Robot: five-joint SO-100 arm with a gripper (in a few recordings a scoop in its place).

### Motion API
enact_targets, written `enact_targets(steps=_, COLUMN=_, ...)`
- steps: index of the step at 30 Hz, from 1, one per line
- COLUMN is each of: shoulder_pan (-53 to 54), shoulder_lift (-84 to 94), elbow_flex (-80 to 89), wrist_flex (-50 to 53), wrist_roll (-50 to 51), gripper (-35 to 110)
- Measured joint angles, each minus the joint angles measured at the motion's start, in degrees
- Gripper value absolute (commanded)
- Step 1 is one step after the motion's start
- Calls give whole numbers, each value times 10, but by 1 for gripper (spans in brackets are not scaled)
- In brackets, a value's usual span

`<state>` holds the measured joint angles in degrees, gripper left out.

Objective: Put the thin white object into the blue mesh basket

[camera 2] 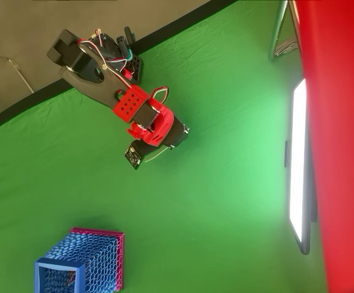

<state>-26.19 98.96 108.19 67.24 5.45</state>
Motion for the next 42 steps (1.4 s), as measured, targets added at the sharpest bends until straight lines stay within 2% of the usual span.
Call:
enact_targets(steps=16, shoulder_pan=159, shoulder_lift=62, elbow_flex=-198, wrist_flex=-33, wrist_roll=-47, gripper=1)
enact_targets(steps=24, shoulder_pan=263, shoulder_lift=59, elbow_flex=-248, wrist_flex=-170, wrist_roll=-40, gripper=2)
enact_targets(steps=32, shoulder_pan=355, shoulder_lift=-20, elbow_flex=-286, wrist_flex=-315, wrist_roll=-10, gripper=1)
enact_targets(steps=42, shoulder_pan=447, shoulder_lift=-154, elbow_flex=-400, wrist_flex=-388, wrist_roll=52, gripper=1)
